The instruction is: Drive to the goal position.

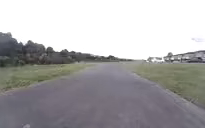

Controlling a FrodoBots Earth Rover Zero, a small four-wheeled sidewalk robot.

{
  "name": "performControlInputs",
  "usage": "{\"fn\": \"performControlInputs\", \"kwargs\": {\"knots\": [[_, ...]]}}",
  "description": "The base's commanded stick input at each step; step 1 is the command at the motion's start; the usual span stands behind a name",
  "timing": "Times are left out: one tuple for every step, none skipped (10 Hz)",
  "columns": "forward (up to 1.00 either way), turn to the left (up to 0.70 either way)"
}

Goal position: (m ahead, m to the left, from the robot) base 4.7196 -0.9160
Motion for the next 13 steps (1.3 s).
{"fn": "performControlInputs", "kwargs": {"knots": [[0.7, 0.0], [0.7, 0.0], [0.7, 0.0], [0.7, 0.0], [0.7, 0.0], [0.7, -0.23], [0.7, -0.34], [0.7, -0.31], [0.7, -0.08], [0.7, 0.0], [0.7, 0.0], [0.7, 0.0], [0.7, 0.0]]}}
